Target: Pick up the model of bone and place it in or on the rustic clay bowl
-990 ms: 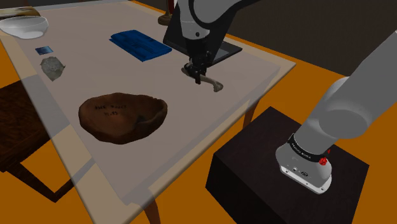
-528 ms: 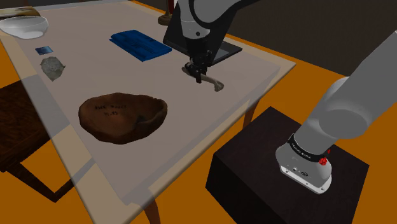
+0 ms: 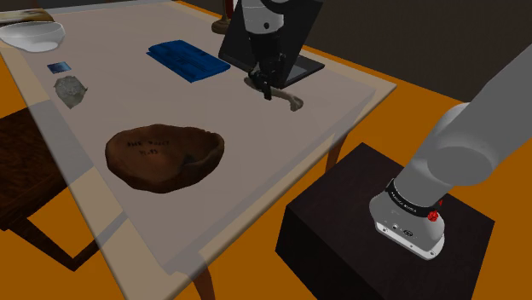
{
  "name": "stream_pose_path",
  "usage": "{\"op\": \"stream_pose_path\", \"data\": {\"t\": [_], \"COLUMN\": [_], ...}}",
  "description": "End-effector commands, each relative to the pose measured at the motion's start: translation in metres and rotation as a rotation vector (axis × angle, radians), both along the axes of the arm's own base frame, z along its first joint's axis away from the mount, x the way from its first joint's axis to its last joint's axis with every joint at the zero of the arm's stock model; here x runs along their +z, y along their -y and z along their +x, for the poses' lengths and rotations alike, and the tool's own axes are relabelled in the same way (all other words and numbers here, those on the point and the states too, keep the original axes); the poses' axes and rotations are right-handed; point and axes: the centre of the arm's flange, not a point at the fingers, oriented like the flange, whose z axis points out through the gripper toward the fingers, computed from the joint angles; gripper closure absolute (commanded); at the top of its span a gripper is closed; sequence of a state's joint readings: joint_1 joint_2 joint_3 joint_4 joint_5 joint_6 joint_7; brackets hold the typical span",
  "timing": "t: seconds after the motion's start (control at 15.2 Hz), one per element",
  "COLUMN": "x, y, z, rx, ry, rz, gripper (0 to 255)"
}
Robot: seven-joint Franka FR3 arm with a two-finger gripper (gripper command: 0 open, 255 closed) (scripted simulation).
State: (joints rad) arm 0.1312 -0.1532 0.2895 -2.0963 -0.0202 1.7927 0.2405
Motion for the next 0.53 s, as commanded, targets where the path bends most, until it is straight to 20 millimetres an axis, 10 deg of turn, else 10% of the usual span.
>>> {"op": "stream_pose_path", "data": {"t": [0.0, 0.46], "x": [0.009, 0.046], "y": [0.0, 0.0], "z": [-0.001, -0.001], "rx": [0.0, 0.0], "ry": [0.0, 0.0], "rz": [0.0, 0.0], "gripper": [255, 255]}}
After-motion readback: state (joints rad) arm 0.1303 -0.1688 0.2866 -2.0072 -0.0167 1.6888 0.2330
